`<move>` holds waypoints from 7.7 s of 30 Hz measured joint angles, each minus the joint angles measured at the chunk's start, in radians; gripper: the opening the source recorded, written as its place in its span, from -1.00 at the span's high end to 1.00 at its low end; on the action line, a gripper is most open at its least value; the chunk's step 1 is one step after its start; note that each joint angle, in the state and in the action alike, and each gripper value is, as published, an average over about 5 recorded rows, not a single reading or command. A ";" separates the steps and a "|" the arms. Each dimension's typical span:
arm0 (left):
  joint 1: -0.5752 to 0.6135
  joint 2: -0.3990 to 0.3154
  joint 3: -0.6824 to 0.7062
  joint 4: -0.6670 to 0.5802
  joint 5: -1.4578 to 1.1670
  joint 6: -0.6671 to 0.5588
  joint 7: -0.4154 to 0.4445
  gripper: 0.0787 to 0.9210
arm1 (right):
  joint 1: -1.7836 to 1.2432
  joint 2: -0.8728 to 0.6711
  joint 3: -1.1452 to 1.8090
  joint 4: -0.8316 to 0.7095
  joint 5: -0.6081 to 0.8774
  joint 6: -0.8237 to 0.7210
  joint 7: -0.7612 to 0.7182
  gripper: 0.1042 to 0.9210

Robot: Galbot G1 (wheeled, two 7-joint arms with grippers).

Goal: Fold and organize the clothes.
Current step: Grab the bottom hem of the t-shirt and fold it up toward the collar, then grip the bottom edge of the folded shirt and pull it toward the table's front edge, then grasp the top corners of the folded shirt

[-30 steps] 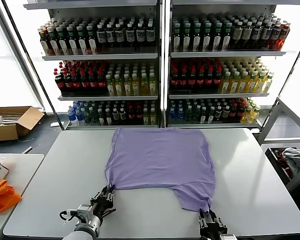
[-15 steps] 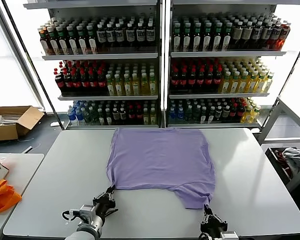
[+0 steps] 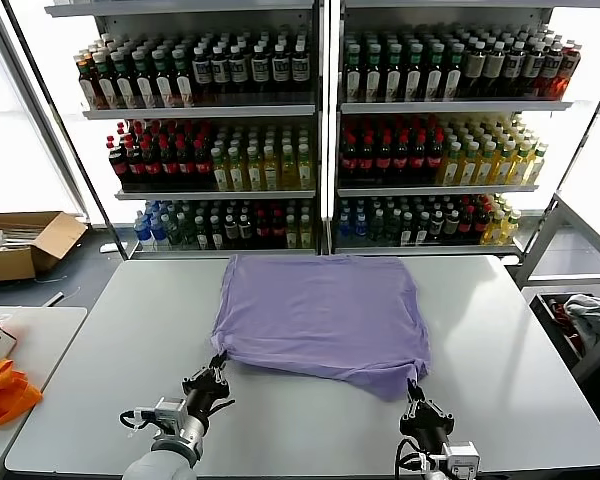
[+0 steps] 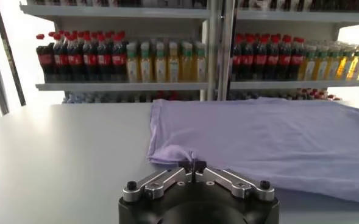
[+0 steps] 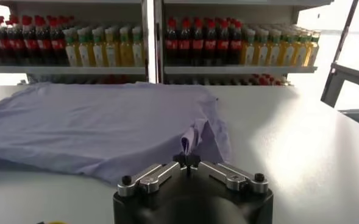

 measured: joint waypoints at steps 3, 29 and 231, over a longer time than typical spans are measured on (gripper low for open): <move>-0.018 0.001 0.000 0.007 -0.008 -0.012 -0.002 0.98 | 0.049 0.010 0.008 -0.018 0.001 0.001 -0.010 0.99; -0.272 0.024 0.066 0.175 -0.127 0.000 -0.047 0.98 | 0.486 0.044 -0.016 -0.324 0.007 -0.001 -0.063 0.99; -0.175 0.203 0.041 -0.078 -0.136 0.188 0.085 -0.77 | 0.518 -0.190 0.015 -0.230 0.198 -0.216 -0.179 -0.76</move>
